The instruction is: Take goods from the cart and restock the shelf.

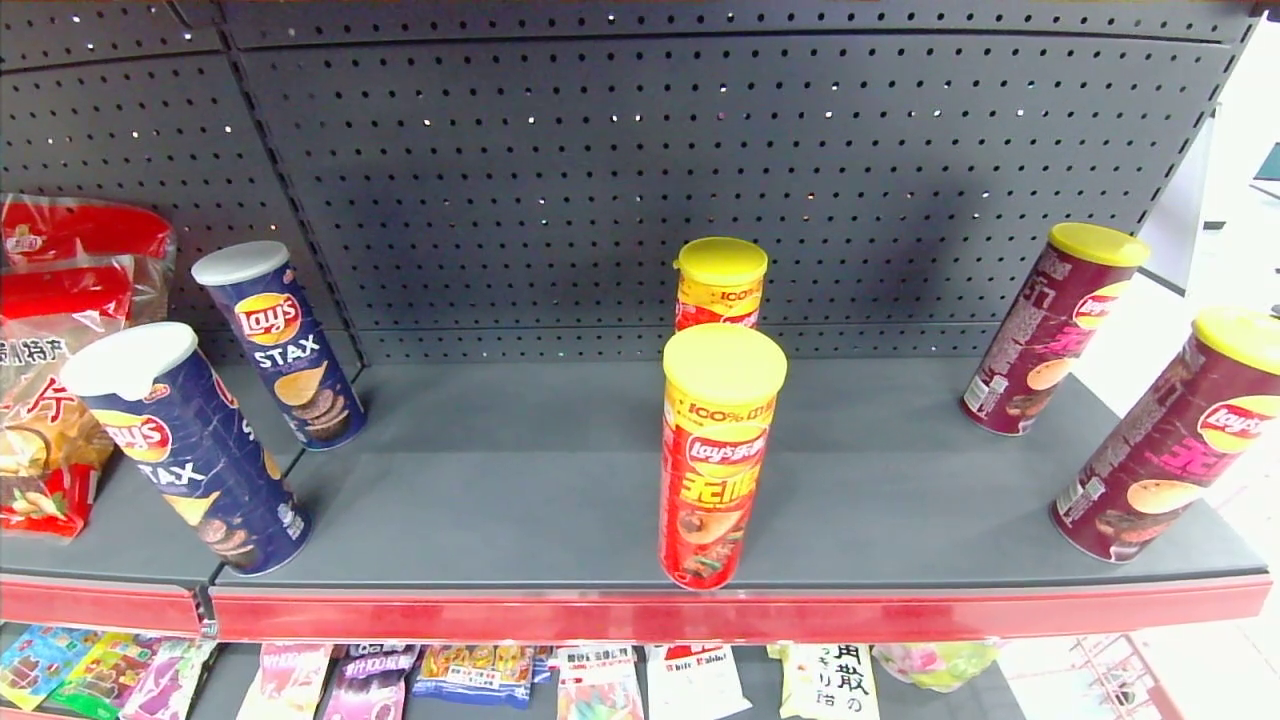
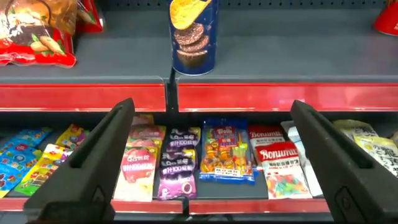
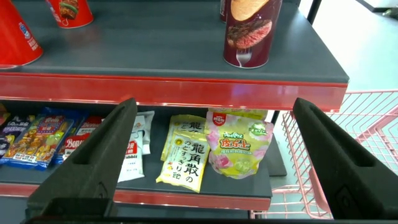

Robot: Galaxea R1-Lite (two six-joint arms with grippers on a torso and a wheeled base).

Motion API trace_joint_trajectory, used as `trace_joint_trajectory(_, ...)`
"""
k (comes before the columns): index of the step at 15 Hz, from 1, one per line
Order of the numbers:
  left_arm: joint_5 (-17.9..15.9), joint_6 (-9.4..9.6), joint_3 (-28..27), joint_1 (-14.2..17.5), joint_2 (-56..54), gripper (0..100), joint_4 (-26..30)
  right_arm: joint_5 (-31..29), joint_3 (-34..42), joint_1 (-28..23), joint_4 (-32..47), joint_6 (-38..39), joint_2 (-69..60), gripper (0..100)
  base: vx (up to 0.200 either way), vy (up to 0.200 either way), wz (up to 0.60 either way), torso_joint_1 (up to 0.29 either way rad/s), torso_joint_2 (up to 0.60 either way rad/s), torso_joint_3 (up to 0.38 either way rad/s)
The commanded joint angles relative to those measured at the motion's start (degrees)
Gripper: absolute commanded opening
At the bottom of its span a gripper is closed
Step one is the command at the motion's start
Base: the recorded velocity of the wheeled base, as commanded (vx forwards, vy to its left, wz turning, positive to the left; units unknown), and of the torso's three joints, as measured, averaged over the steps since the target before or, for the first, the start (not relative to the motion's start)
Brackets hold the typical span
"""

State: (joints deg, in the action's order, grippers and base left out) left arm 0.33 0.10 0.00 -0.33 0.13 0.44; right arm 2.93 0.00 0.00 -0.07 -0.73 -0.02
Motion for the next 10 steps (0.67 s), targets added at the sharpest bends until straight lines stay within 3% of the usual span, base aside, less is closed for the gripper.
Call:
trace_joint_trajectory(1,0.0,-0.01,0.0,0.0,0.0,100,0.0,0.0,0.0,0.0,0.0,0.0,0.0,100,0.000,0.000,0.00,0.000,0.00,0.000)
trace_joint_trajectory(10,0.0,-0.01,0.0,0.0,0.0,100,0.0,-0.4,0.0,0.0,0.0,-0.1,0.0,100,0.000,0.000,0.00,0.000,0.00,0.000)
